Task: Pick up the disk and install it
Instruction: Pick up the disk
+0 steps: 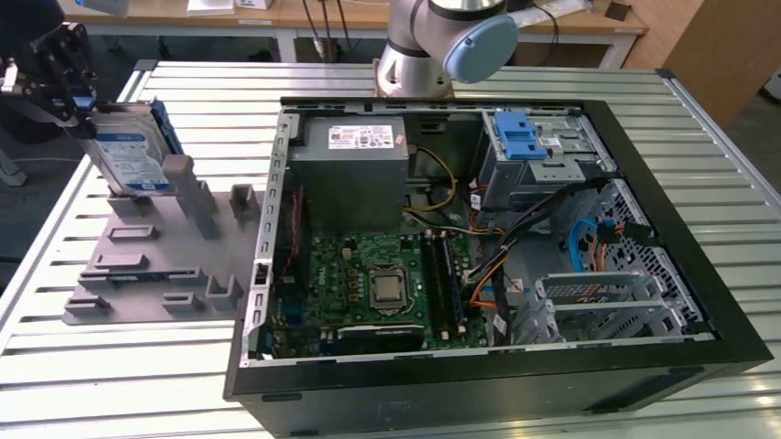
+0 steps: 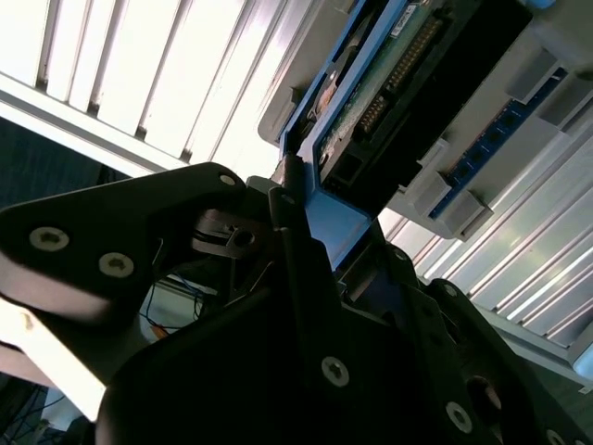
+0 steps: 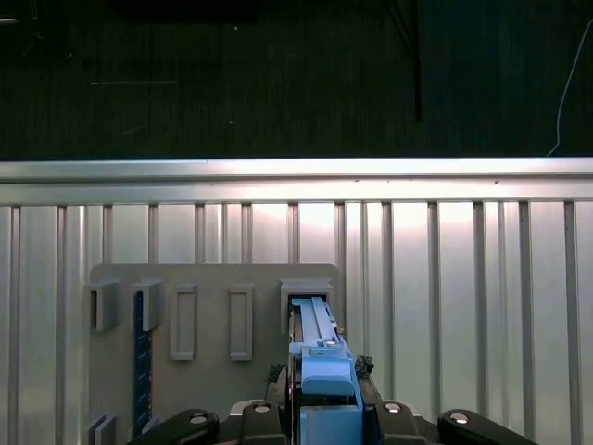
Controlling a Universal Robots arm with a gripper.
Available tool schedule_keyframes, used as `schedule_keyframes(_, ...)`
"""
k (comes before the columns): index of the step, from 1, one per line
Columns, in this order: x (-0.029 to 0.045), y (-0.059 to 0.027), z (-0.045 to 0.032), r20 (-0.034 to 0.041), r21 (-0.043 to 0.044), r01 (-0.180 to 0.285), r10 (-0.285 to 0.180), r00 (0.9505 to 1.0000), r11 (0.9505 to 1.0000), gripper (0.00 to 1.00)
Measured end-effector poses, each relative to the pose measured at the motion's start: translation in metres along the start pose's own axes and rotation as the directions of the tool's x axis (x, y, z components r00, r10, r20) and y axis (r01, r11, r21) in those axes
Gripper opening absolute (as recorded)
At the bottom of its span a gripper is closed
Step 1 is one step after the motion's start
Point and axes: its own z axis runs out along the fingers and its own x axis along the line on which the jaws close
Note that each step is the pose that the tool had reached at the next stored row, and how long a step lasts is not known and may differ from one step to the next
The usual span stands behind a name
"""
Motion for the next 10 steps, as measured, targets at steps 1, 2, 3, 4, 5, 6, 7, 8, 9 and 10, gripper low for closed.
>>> schedule_keyframes(1,0.0,0.0,-0.0003,0.0,-0.0001,0.0,0.0,1.0,1.0,0.37)
schedule_keyframes(2,0.0,0.0,-0.0006,0.0,-0.0001,0.0,0.0,1.0,1.0,0.37)
schedule_keyframes(3,0.0,0.0,-0.0009,-0.0001,-0.0001,0.0,0.0,1.0,1.0,0.37)
schedule_keyframes(4,0.0,0.0,-0.0012,0.0,0.0,0.0,0.0,1.0,1.0,0.37)
schedule_keyframes(5,0.0,0.0001,-0.0015,0.0,0.0,0.0,0.0,1.0,1.0,0.37)
schedule_keyframes(6,0.0,0.0001,-0.0019,-0.0001,-0.0002,0.0,0.0,1.0,1.0,0.37)
schedule_keyframes(7,0.0,0.0001,-0.0023,0.0,-0.0001,0.0,0.0,1.0,1.0,0.37)
schedule_keyframes(8,0.0,0.0,-0.0029,-0.0001,-0.0002,0.0,0.0,1.0,1.0,0.37)
schedule_keyframes(9,-0.0001,0.0001,-0.0037,-0.0001,-0.0002,0.0,0.0,1.0,1.0,0.37)
schedule_keyframes(10,0.0,0.0001,-0.0045,0.0,0.0,0.0,0.0,1.0,1.0,0.37)
